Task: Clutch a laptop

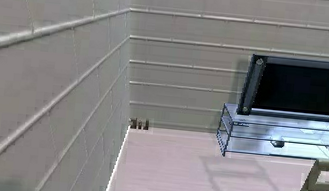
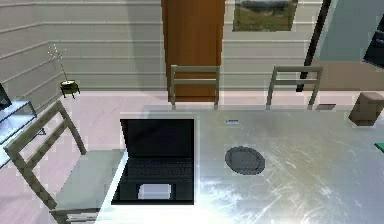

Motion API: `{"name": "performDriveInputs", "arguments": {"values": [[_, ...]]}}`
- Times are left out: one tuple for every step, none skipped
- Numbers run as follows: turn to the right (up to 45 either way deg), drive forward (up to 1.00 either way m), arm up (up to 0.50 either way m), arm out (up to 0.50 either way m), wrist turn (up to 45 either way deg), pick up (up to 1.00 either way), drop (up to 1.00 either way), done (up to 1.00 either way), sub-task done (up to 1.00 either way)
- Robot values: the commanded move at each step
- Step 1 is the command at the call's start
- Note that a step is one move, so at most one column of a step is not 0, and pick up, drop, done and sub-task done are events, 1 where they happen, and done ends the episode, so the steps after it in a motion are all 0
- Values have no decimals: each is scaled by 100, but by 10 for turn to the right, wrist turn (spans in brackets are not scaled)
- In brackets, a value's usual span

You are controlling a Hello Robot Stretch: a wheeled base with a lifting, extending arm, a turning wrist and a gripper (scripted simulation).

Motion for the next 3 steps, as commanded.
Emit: {"name": "performDriveInputs", "arguments": {"values": [[0,0,50,0,0,0,0,0,0],[0,0,26,0,0,0,0,0,0],[0,0,0,22,0,0,0,0,0]]}}
